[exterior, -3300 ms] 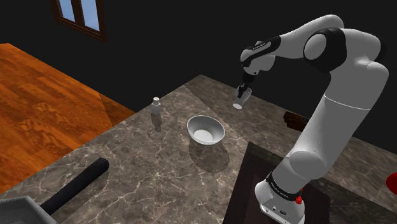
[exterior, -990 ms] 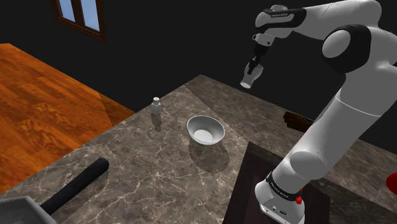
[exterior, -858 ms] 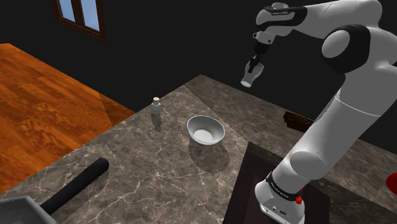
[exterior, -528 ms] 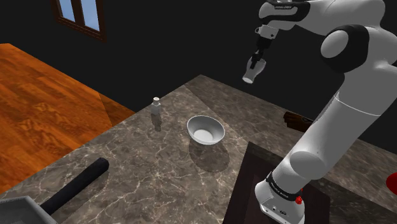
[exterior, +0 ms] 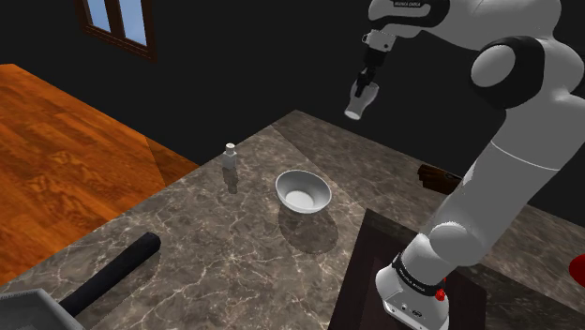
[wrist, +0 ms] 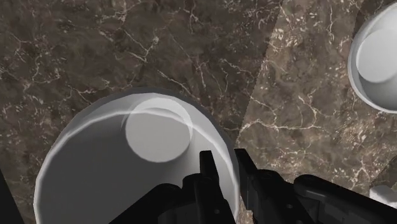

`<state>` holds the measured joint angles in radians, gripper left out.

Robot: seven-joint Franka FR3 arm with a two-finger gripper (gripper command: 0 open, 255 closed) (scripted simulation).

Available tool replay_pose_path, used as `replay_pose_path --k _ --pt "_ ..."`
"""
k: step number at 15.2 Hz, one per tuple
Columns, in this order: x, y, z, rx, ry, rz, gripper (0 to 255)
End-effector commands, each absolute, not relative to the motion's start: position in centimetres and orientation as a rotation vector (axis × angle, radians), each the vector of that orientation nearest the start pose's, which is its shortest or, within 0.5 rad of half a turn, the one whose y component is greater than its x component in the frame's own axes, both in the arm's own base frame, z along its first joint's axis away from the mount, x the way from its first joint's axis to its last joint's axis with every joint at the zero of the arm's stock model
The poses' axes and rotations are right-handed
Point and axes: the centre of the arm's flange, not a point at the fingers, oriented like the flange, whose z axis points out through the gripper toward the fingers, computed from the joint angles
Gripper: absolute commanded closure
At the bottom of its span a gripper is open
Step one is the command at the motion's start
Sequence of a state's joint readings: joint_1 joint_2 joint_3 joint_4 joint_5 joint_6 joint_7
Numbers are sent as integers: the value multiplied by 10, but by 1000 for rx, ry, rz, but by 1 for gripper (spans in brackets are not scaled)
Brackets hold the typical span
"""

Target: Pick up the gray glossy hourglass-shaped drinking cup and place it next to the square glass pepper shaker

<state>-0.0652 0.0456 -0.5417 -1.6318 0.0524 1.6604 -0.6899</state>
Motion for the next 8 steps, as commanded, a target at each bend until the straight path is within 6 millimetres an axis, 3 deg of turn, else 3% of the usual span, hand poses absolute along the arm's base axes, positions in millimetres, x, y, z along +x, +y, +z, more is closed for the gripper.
replay_pose_path --k 1,8 --pt "494 -298 576 -3110 -120 -15 255" --pt "553 -227 564 -3110 -120 -15 255"
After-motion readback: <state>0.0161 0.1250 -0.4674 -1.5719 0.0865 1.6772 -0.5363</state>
